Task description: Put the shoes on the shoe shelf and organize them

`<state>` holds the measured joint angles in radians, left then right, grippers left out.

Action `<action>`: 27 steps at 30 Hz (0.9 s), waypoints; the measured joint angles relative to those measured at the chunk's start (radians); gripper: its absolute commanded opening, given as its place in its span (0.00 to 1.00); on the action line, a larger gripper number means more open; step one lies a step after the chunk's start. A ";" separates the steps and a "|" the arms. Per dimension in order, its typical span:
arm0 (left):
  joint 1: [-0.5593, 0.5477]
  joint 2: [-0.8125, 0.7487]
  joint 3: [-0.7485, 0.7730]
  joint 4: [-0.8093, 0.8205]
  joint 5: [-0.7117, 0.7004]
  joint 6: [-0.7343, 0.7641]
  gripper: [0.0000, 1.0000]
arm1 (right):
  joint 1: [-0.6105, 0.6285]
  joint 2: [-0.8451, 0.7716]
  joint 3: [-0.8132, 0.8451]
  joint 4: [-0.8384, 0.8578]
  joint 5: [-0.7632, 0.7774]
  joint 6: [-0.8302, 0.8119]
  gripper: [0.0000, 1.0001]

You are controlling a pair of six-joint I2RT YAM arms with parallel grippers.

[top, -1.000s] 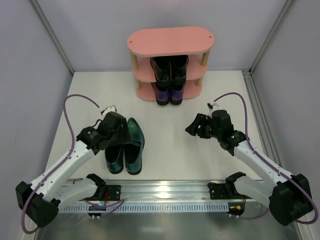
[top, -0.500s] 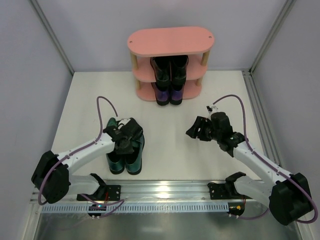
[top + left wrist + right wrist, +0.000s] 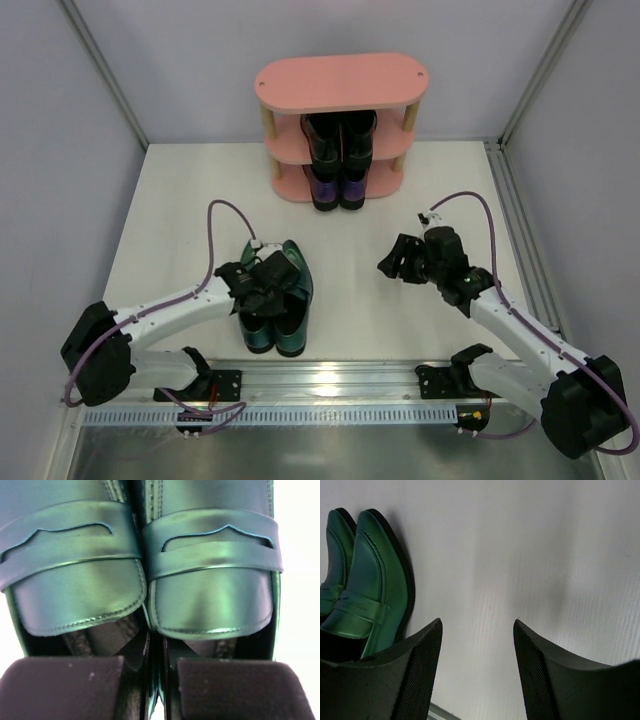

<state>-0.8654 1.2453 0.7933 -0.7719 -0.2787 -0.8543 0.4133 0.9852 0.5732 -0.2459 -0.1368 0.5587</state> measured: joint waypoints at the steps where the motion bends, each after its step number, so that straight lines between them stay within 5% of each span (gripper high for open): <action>1: -0.029 0.006 0.008 0.023 0.024 -0.015 0.00 | 0.000 -0.012 0.000 -0.011 0.016 0.000 0.61; 7: -0.120 0.122 0.074 0.175 0.115 -0.094 0.00 | -0.003 -0.064 0.000 -0.055 0.082 0.000 0.61; 18: -0.129 0.334 0.188 0.337 0.117 -0.225 0.00 | -0.101 -0.067 -0.023 -0.055 0.036 -0.008 0.61; 21: -0.129 0.338 0.189 0.358 0.115 -0.245 0.18 | -0.130 -0.067 -0.046 -0.052 0.007 -0.009 0.61; 22: -0.129 0.338 0.188 0.369 0.114 -0.249 0.32 | -0.137 -0.069 -0.052 -0.050 -0.002 -0.010 0.61; 25: -0.132 0.311 0.166 0.431 0.119 -0.268 0.55 | -0.149 -0.073 -0.070 -0.032 -0.038 -0.009 0.61; 27: -0.132 0.268 0.134 0.480 0.120 -0.285 0.61 | -0.153 -0.076 -0.085 -0.009 -0.064 -0.008 0.61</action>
<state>-0.9974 1.5135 0.9276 -0.2924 -0.1589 -1.1389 0.2604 0.9092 0.4877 -0.2550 -0.2008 0.5503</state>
